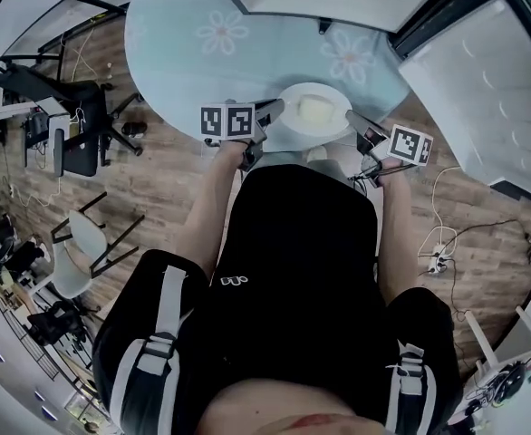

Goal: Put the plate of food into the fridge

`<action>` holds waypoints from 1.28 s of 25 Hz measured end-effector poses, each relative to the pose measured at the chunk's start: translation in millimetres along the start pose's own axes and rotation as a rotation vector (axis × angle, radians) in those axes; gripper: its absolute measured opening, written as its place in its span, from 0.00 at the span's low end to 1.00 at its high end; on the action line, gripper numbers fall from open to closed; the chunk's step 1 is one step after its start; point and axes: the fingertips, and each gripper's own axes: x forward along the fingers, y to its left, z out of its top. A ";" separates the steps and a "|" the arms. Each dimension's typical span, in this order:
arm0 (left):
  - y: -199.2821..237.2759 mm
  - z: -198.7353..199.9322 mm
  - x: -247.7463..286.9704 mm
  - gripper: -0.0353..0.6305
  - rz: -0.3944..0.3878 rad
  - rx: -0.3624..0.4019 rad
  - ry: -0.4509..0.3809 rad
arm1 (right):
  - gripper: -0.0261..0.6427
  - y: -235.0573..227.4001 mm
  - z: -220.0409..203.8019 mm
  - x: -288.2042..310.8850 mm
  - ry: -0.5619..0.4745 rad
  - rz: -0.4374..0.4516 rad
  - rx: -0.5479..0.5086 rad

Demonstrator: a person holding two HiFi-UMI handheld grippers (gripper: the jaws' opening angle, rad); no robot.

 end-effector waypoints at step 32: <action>59.0 170.4 28.1 0.15 0.121 0.024 -0.210 | 0.08 24.8 164.0 96.7 -0.070 -0.244 -0.235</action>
